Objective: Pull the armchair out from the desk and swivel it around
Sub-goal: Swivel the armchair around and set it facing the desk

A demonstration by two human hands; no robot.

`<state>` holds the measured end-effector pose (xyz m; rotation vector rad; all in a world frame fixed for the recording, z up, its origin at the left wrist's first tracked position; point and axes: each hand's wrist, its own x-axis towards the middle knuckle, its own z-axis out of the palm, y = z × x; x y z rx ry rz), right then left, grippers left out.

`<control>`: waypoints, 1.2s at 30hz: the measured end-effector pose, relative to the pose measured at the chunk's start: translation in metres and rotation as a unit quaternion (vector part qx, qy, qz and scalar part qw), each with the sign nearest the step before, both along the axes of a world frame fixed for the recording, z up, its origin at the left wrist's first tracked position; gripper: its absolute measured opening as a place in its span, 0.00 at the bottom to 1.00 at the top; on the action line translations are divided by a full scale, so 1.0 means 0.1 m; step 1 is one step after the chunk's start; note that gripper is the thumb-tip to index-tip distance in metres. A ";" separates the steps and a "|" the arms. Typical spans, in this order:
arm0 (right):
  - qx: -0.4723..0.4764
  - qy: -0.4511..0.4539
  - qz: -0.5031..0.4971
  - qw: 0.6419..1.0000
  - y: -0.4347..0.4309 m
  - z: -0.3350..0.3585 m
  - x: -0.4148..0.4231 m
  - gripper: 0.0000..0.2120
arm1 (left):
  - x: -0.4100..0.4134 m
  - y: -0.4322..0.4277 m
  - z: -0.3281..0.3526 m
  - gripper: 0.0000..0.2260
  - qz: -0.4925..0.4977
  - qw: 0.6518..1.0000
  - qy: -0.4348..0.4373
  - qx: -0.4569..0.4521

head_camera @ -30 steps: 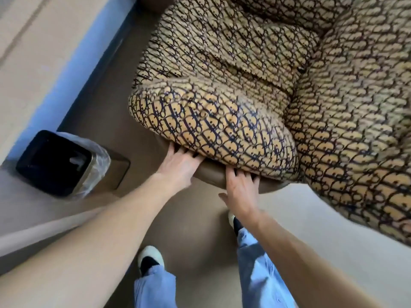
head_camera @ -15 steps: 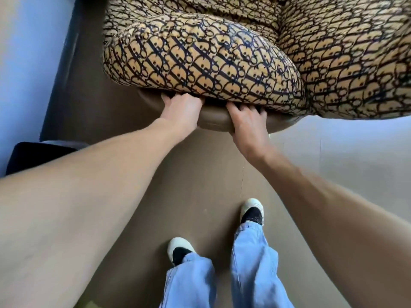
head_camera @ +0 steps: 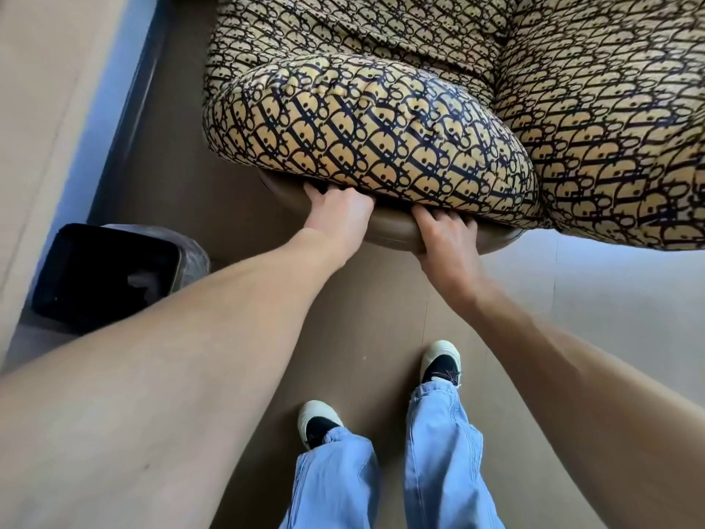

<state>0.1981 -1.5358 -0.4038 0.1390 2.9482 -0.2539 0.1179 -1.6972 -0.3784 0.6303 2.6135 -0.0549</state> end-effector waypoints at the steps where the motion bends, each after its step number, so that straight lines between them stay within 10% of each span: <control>1: 0.000 0.000 -0.001 1.000 -0.03 0.00 0.01 0.27 | 0.01 -0.03 0.00 0.16 0.000 1.000 -0.002 -0.004; 15: -0.011 -0.048 -0.004 0.999 -0.23 0.19 -0.02 0.28 | 0.20 -0.38 0.22 0.26 -0.062 0.995 0.067 0.048; 20: -0.121 0.166 0.092 0.974 -0.13 0.62 0.10 0.20 | 0.12 -0.43 0.66 0.22 -0.104 0.951 0.228 0.179; 25: -0.097 0.069 -0.057 0.991 0.66 1.08 -0.28 0.31 | -0.36 0.32 1.05 0.45 -0.005 0.990 0.046 0.130; 36: 0.135 -0.015 0.074 0.988 2.29 2.64 -0.61 0.30 | -0.47 0.98 1.53 0.37 0.046 0.992 -0.106 -0.053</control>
